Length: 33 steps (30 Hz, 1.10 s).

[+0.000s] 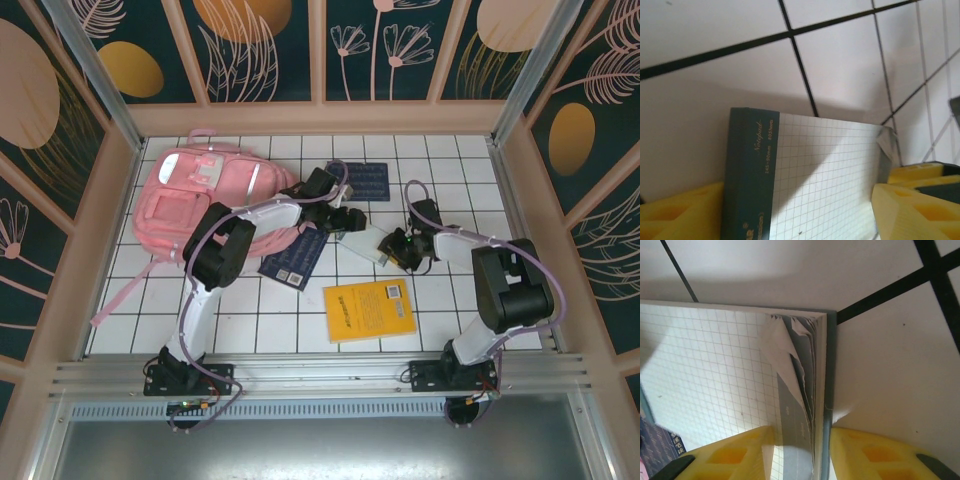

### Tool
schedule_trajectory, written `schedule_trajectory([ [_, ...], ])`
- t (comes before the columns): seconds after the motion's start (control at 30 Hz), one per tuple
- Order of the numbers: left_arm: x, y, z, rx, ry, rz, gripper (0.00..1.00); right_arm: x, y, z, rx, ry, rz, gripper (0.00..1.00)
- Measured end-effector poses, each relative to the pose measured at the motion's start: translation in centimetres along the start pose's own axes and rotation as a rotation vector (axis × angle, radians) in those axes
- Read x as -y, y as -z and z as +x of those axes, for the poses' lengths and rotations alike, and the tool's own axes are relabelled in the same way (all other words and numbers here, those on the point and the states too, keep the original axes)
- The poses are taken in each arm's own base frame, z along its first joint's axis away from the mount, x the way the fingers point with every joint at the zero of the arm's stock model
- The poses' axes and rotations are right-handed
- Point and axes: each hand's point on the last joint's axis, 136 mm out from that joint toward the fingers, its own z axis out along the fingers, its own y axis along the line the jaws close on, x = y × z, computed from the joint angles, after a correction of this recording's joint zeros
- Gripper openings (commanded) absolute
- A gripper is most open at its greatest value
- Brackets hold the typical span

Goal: Pack the student bag
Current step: Pick up the book at the center of the table.

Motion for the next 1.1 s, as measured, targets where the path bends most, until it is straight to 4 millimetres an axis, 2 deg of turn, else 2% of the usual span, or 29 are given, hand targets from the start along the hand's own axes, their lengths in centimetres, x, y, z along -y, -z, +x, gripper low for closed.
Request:
schedule_trajectory([
  [0.17, 1.0, 0.0, 1.0, -0.043, 0.073, 0.141, 0.62, 0.0, 0.0, 0.0, -0.011, 0.010, -0.011, 0.37],
  [0.23, 1.1, 0.0, 1.5, -0.064, 0.089, 0.163, 0.49, 0.0, 0.1, 0.0, -0.016, 0.009, -0.017, 0.37],
  [0.4, 1.2, 0.1, 2.0, -0.089, 0.089, 0.177, 0.02, -0.5, 0.0, -0.3, -0.012, 0.021, -0.041, 0.36],
  [0.53, 1.5, 0.4, 1.8, -0.082, 0.067, 0.182, 0.00, -0.6, 0.2, -0.4, -0.001, 0.030, -0.040, 0.41],
  [0.6, 2.0, 1.0, 1.4, -0.064, 0.054, 0.185, 0.00, -0.6, 0.6, -0.8, 0.031, 0.046, -0.027, 0.50],
  [0.67, 3.0, 2.3, 0.9, -0.033, 0.034, 0.191, 0.00, -0.6, 1.5, -1.3, 0.083, 0.061, -0.008, 0.65],
  [0.73, 4.5, 4.3, 0.5, 0.006, 0.007, 0.207, 0.00, -1.2, 3.4, -1.8, 0.144, 0.078, -0.017, 0.78],
  [0.8, 6.7, 7.1, -0.3, 0.067, -0.031, 0.246, 0.00, -3.1, 6.4, -2.3, 0.227, 0.115, -0.082, 0.91],
  [0.9, 10.2, 11.9, -1.5, 0.175, -0.092, 0.330, 0.00, -7.1, 11.5, -2.4, 0.341, 0.195, -0.247, 0.93],
  [1.0, 13.4, 16.3, -1.9, 0.273, -0.142, 0.429, 0.00, -11.0, 16.6, -1.6, 0.418, 0.286, -0.444, 0.91],
  [1.1, 15.3, 19.0, -1.0, 0.321, -0.157, 0.527, 0.00, -13.7, 19.5, -0.2, 0.411, 0.353, -0.616, 0.84],
])
